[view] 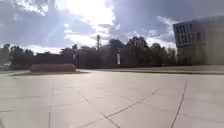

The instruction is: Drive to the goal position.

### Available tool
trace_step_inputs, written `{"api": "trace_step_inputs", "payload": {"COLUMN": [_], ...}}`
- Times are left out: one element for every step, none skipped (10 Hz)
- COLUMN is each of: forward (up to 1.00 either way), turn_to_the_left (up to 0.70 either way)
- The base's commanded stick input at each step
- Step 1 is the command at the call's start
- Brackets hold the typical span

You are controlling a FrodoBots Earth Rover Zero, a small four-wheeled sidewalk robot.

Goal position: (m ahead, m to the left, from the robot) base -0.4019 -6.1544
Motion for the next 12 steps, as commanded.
{"api": "trace_step_inputs", "payload": {"forward": [0.70,0.70,0.70,0.70,0.70,0.70,0.70,0.70,0.70,0.70,0.70,0.70], "turn_to_the_left": [-0.33,-0.34,-0.34,-0.34,-0.34,-0.33,-0.33,-0.34,-0.33,-0.34,-0.34,-0.34]}}
